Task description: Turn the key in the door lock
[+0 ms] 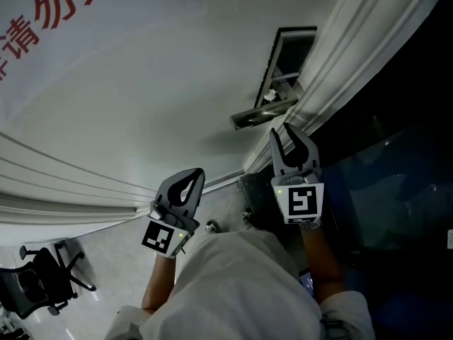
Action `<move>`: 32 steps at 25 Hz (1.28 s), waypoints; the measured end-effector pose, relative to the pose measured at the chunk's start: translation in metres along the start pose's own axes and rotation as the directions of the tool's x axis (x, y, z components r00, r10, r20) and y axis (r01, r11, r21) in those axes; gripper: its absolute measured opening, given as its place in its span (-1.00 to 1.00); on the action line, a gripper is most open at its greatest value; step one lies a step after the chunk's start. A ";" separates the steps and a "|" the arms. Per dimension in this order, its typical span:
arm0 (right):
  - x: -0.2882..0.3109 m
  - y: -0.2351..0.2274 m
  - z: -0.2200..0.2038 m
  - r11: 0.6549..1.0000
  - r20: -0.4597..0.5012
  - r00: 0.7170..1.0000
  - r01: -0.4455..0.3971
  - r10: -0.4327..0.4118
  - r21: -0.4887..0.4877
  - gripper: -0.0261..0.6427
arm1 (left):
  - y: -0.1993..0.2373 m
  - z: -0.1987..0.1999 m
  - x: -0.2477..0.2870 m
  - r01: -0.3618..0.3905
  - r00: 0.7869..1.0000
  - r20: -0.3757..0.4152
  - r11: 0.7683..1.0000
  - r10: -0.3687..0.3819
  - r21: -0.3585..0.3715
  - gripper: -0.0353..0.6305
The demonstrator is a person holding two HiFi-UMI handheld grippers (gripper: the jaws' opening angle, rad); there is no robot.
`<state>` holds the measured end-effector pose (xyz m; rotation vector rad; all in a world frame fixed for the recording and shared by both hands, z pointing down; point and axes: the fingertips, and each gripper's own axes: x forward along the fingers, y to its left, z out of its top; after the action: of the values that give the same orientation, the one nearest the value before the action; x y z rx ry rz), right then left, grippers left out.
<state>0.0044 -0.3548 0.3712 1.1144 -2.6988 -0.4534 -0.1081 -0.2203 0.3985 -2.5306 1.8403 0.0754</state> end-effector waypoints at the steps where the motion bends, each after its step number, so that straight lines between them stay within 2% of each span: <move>1: -0.006 0.004 -0.004 1.000 -0.004 1.000 -0.007 0.007 0.030 -0.63 | -0.001 -0.001 0.000 0.012 1.000 -0.004 1.000 -0.012 -0.001 -0.88; 6: -0.035 0.021 -0.024 0.988 -0.023 1.000 0.010 -0.006 0.157 -0.89 | -0.009 -0.005 -0.005 0.073 0.997 -0.026 0.997 -0.073 -0.008 -0.88; 11: -0.061 0.037 -0.032 0.964 -0.026 0.999 0.029 -0.023 0.263 -0.91 | -0.019 -0.012 -0.011 0.147 0.988 -0.042 0.989 -0.148 -0.012 -0.88; 17: -0.105 0.050 -0.049 0.907 -0.032 0.996 0.086 -0.080 0.412 -0.91 | -0.041 -0.029 -0.016 0.254 0.964 -0.072 0.967 -0.256 -0.031 -0.88; 24: -0.153 0.049 -0.071 0.876 -0.086 0.988 0.156 -0.131 0.456 -0.91 | -0.086 -0.042 -0.012 0.348 0.933 -0.074 0.936 -0.351 -0.049 -0.88; 29: -0.174 0.047 -0.077 0.860 -0.067 0.989 0.150 -0.135 0.488 -0.91 | -0.112 -0.050 -0.014 0.345 0.933 -0.084 0.937 -0.349 -0.062 -0.88; 32: -0.192 0.047 -0.079 0.862 -0.062 0.990 0.144 -0.130 0.486 -0.91 | -0.135 -0.056 -0.016 0.358 0.926 -0.104 0.932 -0.362 -0.053 -0.88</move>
<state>0.1305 -0.2030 0.4507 1.4253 -2.7961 0.2556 0.0169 -0.1659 0.4522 -2.9030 1.3780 -0.0423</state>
